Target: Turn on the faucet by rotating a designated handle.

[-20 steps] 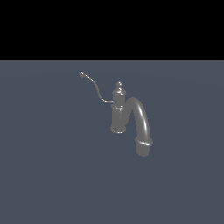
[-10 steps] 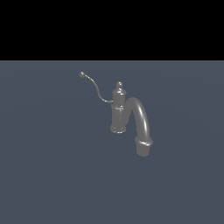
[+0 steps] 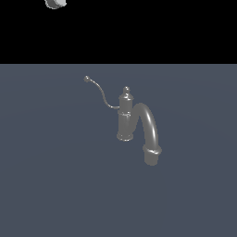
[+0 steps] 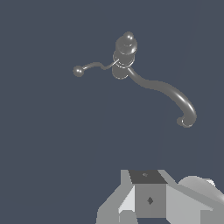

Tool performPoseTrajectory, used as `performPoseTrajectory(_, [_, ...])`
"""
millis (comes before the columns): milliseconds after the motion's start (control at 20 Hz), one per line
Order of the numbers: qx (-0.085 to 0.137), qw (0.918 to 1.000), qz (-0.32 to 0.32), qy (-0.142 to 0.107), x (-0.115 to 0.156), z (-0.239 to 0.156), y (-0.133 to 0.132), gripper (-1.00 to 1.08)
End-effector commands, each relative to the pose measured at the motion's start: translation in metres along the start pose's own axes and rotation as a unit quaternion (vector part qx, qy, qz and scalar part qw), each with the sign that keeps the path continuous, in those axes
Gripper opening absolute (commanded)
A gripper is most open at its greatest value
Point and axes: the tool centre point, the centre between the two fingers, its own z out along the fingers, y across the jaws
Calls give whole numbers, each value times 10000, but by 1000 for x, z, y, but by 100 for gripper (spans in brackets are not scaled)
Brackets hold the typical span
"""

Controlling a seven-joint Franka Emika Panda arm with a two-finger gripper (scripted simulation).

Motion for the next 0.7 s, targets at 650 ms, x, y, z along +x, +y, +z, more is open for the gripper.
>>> performPoseTrajectory(650, [42, 9861, 1659, -3, 51, 56, -58, -100])
